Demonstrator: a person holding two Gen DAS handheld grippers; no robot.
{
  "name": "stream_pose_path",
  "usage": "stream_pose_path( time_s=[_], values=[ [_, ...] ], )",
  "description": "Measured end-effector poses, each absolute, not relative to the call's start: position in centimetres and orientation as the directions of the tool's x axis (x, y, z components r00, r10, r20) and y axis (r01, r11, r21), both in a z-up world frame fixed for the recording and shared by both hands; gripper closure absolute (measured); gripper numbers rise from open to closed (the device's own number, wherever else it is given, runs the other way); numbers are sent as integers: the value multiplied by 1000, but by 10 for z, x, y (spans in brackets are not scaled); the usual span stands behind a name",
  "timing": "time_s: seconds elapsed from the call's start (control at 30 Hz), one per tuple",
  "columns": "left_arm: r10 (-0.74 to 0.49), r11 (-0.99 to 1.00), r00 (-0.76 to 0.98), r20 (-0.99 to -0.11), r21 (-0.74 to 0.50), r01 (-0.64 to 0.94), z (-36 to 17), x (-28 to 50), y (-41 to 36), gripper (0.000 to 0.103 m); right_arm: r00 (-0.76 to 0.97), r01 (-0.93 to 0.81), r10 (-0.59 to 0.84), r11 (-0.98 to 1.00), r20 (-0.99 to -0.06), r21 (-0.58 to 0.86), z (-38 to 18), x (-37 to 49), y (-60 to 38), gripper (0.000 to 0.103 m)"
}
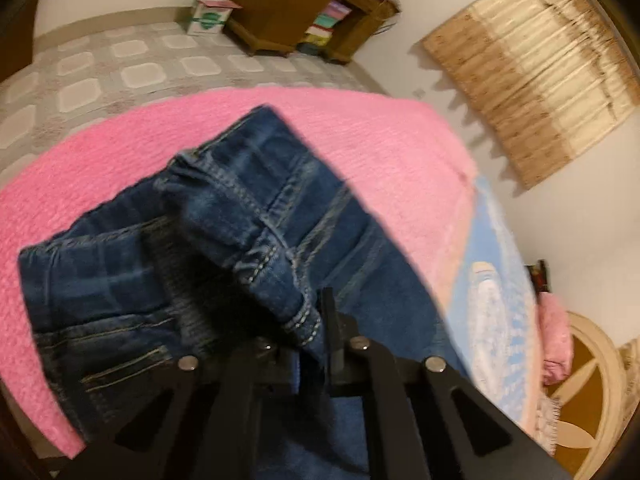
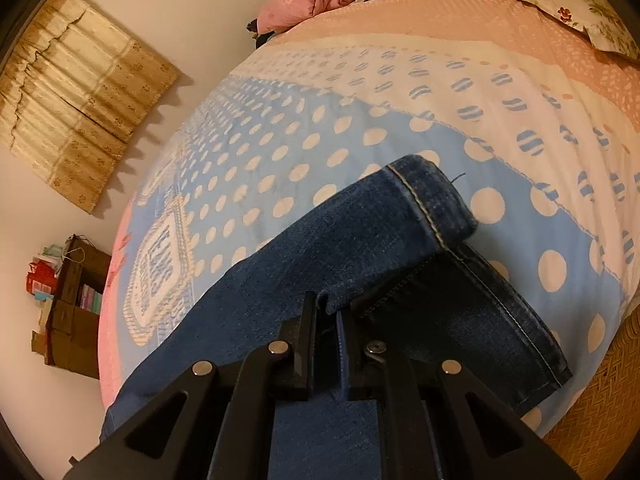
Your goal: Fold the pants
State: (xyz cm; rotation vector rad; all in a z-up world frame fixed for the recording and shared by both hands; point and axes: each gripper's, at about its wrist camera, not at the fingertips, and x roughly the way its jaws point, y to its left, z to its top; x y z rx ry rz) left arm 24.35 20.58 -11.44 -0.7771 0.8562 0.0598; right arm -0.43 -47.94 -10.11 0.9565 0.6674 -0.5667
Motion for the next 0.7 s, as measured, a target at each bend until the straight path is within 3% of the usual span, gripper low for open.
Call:
stream_pose_path(
  time_s=[0.47, 0.6, 0.7],
  values=[
    [-390, 704, 763, -516, -701, -114, 1, 205, 238, 98, 855, 484, -152, 576, -496, 659, 24, -32, -455, 96],
    [-382, 717, 760, -526, -687, -115, -8, 174, 265, 98, 865, 465, -138, 579, -482, 670, 13, -74, -445, 96],
    [-336, 751, 731, -595, -637, -174, -41, 154, 276, 97, 833, 512, -134, 557, -537, 654, -31, -107, -439, 96]
  ],
)
